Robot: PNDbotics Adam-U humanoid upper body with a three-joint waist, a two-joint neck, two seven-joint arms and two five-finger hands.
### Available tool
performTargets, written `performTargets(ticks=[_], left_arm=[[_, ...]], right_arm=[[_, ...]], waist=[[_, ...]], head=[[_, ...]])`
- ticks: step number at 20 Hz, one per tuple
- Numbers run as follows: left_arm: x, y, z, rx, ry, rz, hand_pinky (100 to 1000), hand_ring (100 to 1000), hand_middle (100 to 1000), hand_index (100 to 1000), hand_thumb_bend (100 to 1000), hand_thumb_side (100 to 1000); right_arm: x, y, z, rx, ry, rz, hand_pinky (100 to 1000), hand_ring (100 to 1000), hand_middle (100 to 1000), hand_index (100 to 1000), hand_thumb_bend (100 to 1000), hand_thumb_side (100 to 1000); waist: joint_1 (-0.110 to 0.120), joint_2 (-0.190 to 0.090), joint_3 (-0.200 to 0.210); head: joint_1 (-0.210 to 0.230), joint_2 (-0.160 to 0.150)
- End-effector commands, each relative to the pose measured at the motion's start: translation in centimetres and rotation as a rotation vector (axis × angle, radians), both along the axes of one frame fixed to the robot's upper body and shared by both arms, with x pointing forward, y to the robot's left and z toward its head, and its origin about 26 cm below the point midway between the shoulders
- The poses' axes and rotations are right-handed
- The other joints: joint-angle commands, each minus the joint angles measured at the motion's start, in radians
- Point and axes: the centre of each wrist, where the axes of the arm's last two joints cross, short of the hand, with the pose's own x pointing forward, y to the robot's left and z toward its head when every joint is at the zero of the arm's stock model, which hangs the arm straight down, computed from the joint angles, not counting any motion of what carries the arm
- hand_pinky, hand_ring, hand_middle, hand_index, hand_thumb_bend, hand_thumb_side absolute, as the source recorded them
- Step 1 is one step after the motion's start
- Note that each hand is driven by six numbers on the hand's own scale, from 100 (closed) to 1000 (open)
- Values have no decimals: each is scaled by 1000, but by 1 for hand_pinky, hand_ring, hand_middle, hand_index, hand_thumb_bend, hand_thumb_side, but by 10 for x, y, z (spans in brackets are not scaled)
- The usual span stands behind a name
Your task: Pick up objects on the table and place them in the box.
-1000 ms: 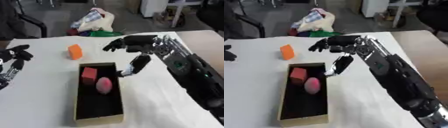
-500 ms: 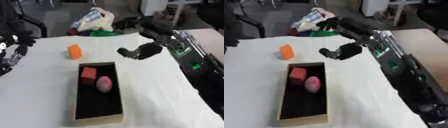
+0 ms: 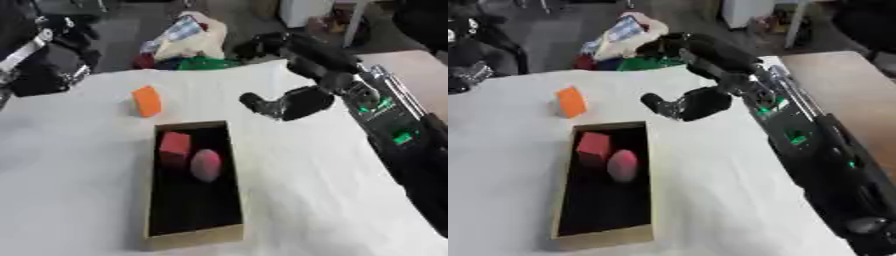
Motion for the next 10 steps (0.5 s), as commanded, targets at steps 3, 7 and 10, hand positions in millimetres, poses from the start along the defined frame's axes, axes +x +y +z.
performTargets(ticks=[3, 7, 10], left_arm=[[26, -10, -8, 148, 30, 143, 797, 752, 770, 973, 420, 802], [39, -7, -18, 215, 84, 259, 803, 761, 781, 975, 471, 811], [44, 0, -24, 212, 100, 357, 799, 759, 779, 974, 512, 830]], right_arm=[[0, 9, 8, 4, -11, 36, 786, 792, 762, 922, 267, 639], [0, 15, 7, 4, -1, 51, 785, 792, 761, 921, 264, 640], [1, 17, 6, 0, 7, 60, 785, 793, 759, 921, 261, 643]], waist=[[1, -20, -20], [2, -21, -39], [2, -21, -54]], head=[[18, 1], [31, -1], [37, -4]])
